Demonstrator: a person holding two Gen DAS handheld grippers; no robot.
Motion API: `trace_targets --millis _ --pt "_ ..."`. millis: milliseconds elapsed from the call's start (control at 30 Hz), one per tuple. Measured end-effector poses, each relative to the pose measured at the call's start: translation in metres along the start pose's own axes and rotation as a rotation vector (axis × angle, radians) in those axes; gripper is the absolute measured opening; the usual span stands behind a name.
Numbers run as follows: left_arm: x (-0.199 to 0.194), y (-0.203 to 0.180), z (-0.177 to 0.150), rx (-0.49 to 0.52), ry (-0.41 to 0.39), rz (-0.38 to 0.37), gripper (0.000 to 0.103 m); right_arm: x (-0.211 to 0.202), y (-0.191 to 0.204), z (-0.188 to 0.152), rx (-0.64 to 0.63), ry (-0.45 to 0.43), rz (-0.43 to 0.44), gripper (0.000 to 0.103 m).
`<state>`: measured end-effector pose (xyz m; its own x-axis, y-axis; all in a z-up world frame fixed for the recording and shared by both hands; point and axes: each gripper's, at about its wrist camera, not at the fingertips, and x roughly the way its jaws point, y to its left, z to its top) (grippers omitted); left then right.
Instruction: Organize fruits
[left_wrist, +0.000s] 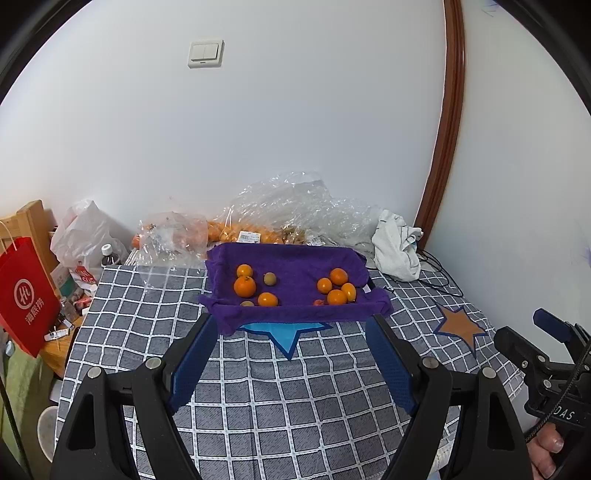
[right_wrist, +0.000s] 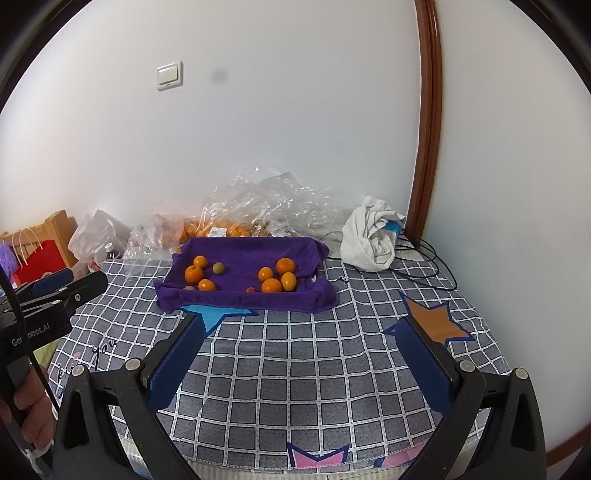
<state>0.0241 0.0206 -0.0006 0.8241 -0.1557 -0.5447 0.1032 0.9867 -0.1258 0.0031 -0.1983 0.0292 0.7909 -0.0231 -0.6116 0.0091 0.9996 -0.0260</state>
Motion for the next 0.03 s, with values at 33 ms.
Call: trace_targets --millis 33 --pt "0.0024 0.0006 -0.0002 -0.003 -0.001 0.002 0.081 0.0009 0.0003 -0.0004 -0.002 0.000 0.001 0.102"
